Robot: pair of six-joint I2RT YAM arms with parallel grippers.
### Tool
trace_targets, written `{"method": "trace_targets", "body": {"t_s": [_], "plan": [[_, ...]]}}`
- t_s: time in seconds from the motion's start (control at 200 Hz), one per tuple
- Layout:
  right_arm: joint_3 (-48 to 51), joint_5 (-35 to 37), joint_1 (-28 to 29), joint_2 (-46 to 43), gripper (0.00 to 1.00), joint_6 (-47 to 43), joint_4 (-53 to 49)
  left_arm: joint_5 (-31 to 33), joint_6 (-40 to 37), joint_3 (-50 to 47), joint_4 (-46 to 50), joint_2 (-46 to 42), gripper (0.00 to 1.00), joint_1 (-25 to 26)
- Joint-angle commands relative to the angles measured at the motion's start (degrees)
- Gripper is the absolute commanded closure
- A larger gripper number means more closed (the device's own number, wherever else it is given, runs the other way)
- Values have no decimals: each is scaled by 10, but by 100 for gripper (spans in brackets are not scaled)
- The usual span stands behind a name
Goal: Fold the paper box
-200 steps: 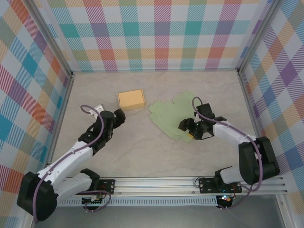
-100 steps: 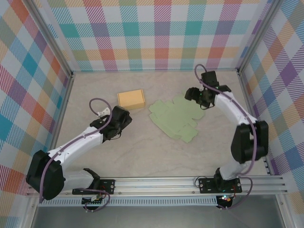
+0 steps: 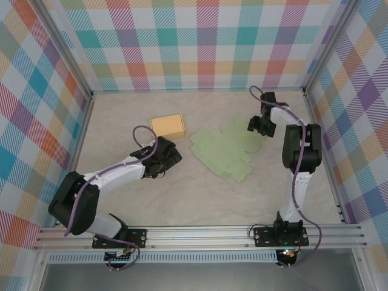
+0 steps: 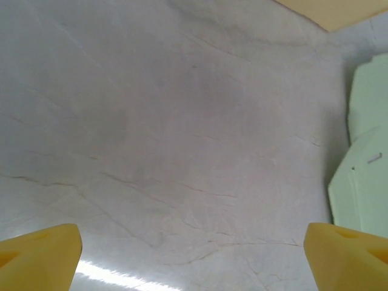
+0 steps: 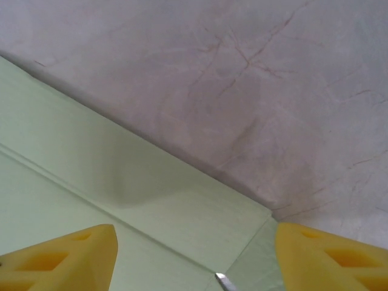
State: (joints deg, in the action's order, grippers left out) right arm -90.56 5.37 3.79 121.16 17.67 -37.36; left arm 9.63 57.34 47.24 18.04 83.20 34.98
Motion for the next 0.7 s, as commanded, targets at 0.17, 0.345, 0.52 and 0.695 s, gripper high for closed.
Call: {"method": "trace_targets", "body": {"t_s": [0.17, 0.345, 0.52, 0.695], "plan": [[80, -36, -4, -50, 37, 14, 0, -112, -67, 56, -179, 108, 13, 22], [129, -55, -4, -78, 36, 26, 23, -87, -104, 124, -171, 197, 14, 21], [137, -54, -4, -79, 36, 25, 25, -101, -109, 164, -181, 266, 15, 15], [141, -60, -4, -80, 36, 24, 31, -88, -119, 183, -180, 293, 30, 10]]}}
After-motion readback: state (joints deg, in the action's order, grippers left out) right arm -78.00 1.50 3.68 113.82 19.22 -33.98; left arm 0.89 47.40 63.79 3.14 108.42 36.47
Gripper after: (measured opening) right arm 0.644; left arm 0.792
